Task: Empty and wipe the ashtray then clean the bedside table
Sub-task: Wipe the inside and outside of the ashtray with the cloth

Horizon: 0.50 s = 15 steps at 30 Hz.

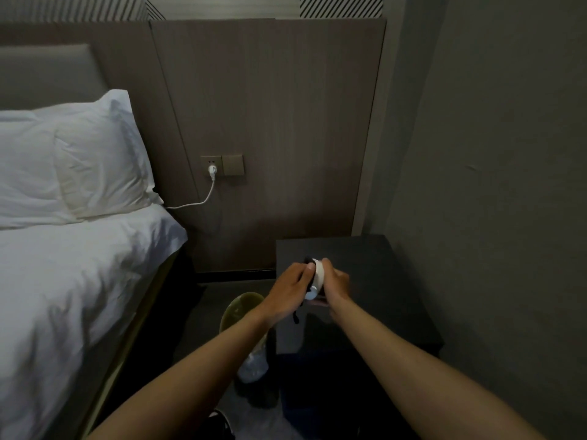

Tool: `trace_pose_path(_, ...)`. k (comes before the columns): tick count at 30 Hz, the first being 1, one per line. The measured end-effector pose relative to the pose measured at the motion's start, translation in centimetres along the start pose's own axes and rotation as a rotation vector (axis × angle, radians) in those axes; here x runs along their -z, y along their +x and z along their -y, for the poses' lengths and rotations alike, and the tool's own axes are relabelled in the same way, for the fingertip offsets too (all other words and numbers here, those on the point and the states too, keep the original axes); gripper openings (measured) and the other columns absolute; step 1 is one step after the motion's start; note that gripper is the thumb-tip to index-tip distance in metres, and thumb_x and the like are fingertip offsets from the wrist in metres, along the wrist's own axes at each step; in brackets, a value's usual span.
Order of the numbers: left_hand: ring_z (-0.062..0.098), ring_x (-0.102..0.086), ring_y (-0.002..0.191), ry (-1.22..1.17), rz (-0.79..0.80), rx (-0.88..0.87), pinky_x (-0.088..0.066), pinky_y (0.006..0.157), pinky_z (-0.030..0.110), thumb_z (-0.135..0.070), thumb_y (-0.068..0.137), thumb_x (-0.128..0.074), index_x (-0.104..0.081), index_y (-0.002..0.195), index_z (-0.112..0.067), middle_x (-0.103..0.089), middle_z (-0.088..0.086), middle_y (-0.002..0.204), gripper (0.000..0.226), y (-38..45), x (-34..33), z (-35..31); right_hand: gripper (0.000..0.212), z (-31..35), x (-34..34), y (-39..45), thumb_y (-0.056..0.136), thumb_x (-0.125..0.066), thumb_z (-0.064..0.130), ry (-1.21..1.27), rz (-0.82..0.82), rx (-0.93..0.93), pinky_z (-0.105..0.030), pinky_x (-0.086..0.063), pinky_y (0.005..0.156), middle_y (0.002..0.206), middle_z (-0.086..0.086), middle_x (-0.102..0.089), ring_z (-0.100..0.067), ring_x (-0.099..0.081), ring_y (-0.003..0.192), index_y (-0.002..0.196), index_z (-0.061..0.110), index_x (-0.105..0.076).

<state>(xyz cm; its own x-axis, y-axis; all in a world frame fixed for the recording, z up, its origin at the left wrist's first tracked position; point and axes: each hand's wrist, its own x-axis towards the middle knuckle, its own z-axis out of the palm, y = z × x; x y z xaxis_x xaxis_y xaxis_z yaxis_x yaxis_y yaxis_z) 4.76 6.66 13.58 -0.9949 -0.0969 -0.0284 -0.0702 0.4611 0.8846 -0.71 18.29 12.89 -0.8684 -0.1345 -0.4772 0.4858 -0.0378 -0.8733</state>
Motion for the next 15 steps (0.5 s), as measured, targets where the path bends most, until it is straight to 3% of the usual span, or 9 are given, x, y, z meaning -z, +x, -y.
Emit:
trace_pose_path(7, 0.008, -0.046, 0.130, 0.402, 0.116, -0.288, -0.043, 0.108, 0.034, -0.068, 0.101, -0.024, -0.041, 0.150, -0.025, -0.038, -0.009, 0.153, 0.067, -0.4, 1.3, 1.3, 0.030, 1.3, 0.7, 0.4, 0.098, -0.053, 0.043, 0.036, 0.103, -0.100, -0.051, -0.060, 0.080, 0.107, -0.020, -0.066, -0.034, -0.066, 0.093, 0.104, 0.015, -0.061)
trace_pose_path(12, 0.010, -0.049, 0.126, 0.438, 0.185, -0.262, -0.045, 0.107, 0.037, -0.062, 0.103, -0.028, -0.037, 0.152, -0.026, -0.041, -0.006, 0.151, 0.062, -0.5, 1.7, 0.5, 0.033, 0.7, 1.2, 0.4, 0.097, -0.056, 0.049, 0.064, 0.125, -0.123, -0.053, -0.059, 0.083, 0.107, -0.018, -0.064, -0.034, -0.064, 0.096, 0.105, 0.017, -0.058)
trace_pose_path(15, 0.006, -0.056, 0.109, 0.381, 0.159, -0.227, -0.051, 0.098, 0.037, -0.067, 0.100, -0.028, -0.044, 0.145, -0.028, -0.051, -0.007, 0.134, 0.061, 0.0, 1.7, 0.2, 0.040, 0.2, 0.9, 0.5, 0.093, -0.060, 0.052, 0.089, 0.131, -0.073, -0.056, -0.058, 0.088, 0.111, -0.018, -0.065, -0.035, -0.066, 0.101, 0.110, 0.017, -0.061)
